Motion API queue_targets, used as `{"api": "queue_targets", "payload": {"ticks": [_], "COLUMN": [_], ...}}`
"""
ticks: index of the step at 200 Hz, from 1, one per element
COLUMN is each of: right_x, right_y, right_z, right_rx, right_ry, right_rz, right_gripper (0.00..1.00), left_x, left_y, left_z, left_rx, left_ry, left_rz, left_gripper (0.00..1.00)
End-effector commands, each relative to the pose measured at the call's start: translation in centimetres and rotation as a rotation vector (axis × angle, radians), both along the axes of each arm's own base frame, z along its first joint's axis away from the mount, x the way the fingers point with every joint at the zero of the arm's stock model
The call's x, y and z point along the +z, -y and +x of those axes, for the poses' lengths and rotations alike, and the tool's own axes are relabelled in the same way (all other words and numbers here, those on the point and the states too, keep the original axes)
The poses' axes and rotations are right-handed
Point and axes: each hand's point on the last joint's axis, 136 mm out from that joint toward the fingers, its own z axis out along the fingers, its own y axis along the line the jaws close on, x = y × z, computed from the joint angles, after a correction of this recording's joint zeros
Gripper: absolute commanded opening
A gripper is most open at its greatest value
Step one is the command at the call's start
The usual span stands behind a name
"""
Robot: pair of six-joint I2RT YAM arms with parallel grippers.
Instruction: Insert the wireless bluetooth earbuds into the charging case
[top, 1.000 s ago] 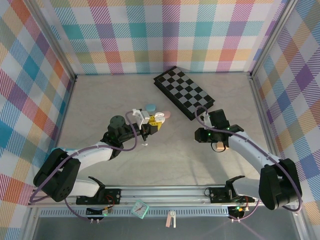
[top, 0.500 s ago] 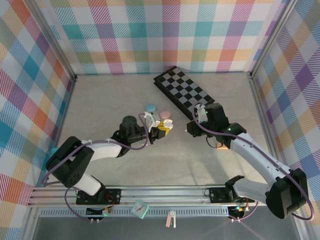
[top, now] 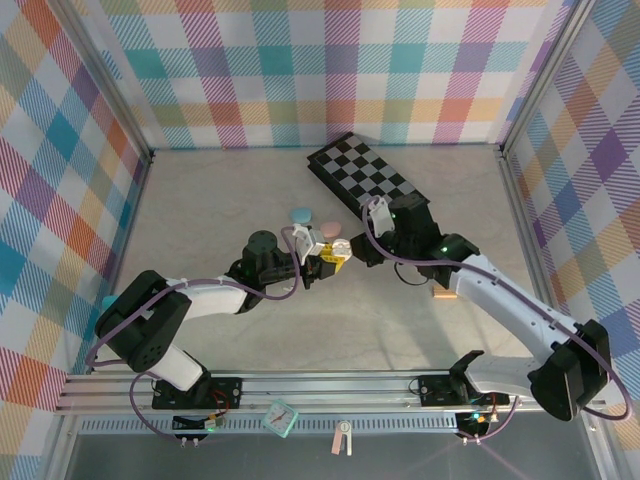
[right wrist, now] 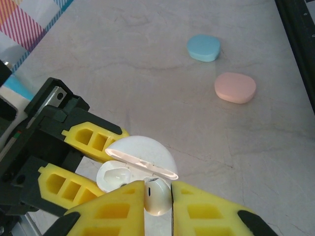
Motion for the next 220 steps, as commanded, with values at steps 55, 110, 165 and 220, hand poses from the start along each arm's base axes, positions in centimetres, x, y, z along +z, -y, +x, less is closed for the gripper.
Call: {"api": "queue_targets", "payload": {"ticks": [55, 110, 165, 220], "right_x": [0.4, 0.2, 0.3, -0.3], "right_y": [-1.2, -2.2, -2.1, -2.3], "right_z": [0.5, -0.9, -1.8, -2.2], "right_rx": [0.037, 0.112, 0.133, 0.156], "right_ry": [0.048, 0.015, -0.001, -0.018], "right_rz": [-0.024, 0.004, 0.001, -0.004], "right_gripper": [0.19, 0.19, 0.19, 0.2], "left_x": [2.2, 2.4, 2.4, 2.9], "left_y": [1.0, 1.0, 1.0, 1.0], "left_z": [-0.6, -0.3, -0.3, -0.4], "left_rx": [-0.055, -0.042, -0.038, -0.044], "left_ry": [0.052, 0.049, 0.047, 0.053], "left_rz": [-0.053, -0.064, -0.065, -0.085], "left_gripper": [0.0, 0.0, 0.0, 0.0]}}
